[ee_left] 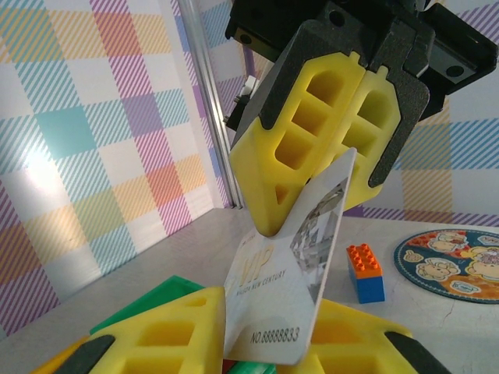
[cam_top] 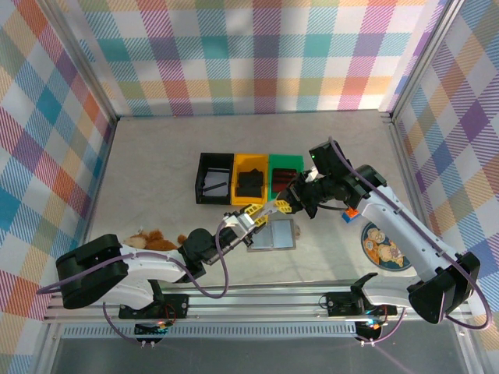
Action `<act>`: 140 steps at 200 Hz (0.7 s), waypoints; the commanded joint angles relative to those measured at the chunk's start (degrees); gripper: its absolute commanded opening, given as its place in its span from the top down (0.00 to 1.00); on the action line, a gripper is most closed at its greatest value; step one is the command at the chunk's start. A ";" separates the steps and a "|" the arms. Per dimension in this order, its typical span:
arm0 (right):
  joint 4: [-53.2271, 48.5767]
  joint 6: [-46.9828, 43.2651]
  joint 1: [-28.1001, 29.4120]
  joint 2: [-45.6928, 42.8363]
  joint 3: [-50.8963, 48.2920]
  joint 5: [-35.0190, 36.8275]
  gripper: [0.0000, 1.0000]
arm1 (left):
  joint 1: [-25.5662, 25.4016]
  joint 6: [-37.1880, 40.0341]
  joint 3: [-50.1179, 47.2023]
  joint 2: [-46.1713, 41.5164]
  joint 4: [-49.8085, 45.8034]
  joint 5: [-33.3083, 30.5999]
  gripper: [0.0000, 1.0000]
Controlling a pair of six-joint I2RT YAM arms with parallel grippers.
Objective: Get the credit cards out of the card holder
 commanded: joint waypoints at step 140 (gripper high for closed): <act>0.55 -2.64 -4.06 -2.09 0.49 1.29 0.31 | 1.08 -13.08 0.19 -6.06 -8.16 -0.52 1.00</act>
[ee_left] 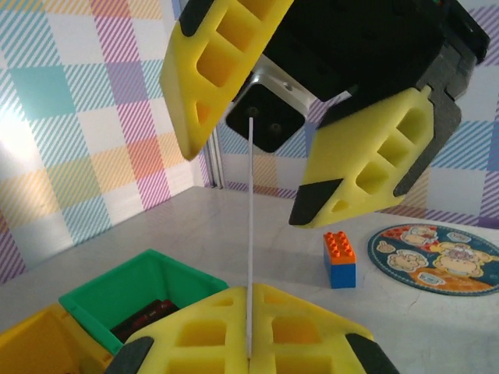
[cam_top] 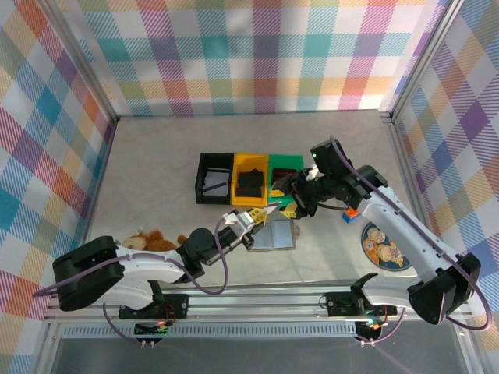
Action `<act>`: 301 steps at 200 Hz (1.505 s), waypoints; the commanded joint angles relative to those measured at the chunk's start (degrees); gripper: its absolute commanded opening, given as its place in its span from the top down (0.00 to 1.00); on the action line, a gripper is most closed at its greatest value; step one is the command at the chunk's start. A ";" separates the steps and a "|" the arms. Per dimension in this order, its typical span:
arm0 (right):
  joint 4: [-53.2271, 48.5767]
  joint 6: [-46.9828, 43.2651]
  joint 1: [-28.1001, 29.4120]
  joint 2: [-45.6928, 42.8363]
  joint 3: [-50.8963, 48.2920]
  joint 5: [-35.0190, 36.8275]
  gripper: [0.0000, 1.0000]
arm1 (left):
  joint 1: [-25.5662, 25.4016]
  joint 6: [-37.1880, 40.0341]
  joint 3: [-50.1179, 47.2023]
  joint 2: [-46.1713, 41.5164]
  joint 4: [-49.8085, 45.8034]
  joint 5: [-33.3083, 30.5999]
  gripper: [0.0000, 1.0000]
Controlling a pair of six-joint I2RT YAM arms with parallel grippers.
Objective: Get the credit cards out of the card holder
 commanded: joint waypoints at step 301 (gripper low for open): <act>-6.52 -14.66 -7.26 -7.68 -3.42 21.45 0.01 | 37.79 -71.55 1.69 -3.13 -21.30 10.20 1.00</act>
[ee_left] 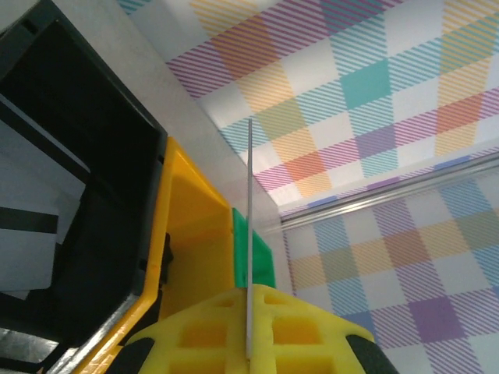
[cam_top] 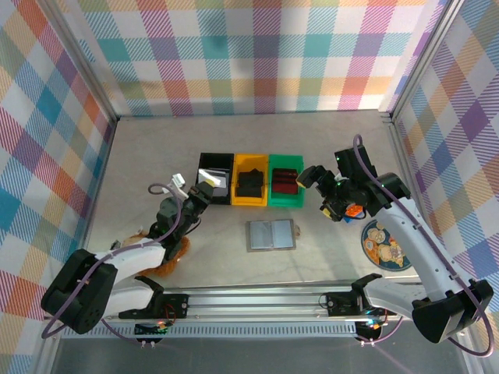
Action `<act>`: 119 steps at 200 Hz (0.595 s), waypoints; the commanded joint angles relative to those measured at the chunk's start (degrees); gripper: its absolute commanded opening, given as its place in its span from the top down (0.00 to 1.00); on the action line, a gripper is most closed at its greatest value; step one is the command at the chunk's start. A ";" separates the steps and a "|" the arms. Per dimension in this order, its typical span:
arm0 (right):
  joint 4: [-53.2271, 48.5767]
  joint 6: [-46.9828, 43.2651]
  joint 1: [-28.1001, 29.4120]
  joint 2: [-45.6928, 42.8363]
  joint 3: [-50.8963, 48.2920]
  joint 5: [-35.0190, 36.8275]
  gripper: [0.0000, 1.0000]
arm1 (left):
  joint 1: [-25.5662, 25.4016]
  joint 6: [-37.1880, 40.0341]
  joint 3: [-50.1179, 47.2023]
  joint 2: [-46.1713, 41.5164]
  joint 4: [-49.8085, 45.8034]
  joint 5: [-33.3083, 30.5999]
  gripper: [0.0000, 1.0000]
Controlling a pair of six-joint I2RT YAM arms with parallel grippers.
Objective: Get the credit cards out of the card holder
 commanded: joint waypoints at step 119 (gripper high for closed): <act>0.85 -1.42 -0.11 -1.85 -1.78 0.05 0.01 | 7.02 -10.11 4.81 25.35 18.77 11.97 1.00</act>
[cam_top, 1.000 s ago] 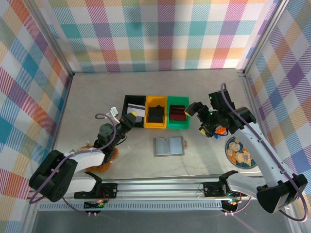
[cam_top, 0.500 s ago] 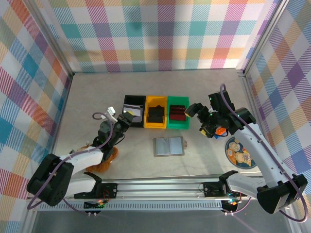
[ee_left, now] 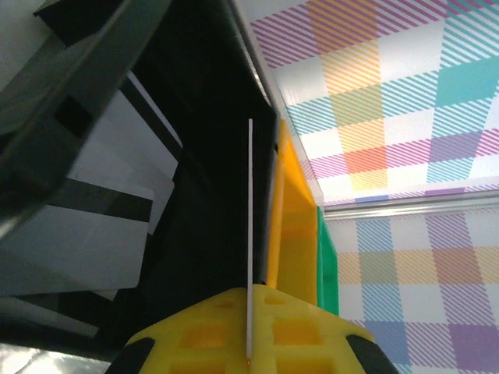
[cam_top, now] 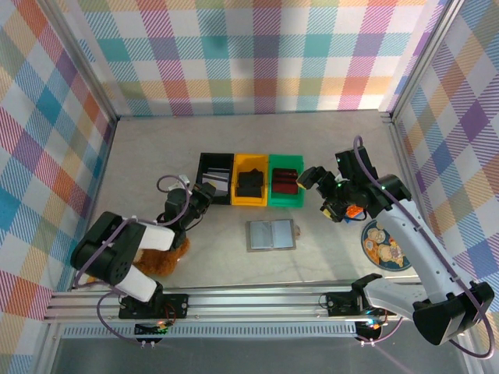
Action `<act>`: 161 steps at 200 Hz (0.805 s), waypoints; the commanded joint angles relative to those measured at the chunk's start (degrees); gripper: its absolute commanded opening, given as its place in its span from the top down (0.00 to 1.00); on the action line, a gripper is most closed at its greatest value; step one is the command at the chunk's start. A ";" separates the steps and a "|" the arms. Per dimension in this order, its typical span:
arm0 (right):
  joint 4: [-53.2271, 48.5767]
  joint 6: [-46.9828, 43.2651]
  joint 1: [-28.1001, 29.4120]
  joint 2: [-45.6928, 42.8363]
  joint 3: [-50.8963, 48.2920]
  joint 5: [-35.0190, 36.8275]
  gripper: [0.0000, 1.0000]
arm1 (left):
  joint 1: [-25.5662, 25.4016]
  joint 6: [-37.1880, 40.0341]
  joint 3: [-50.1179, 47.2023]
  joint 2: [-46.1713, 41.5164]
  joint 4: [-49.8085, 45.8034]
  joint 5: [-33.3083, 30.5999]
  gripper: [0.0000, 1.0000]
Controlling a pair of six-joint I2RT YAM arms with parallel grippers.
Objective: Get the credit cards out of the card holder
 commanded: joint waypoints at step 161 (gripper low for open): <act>0.76 -0.63 -0.12 -0.77 -1.19 -1.00 0.01 | 1.95 -5.70 3.69 12.37 10.57 7.25 0.89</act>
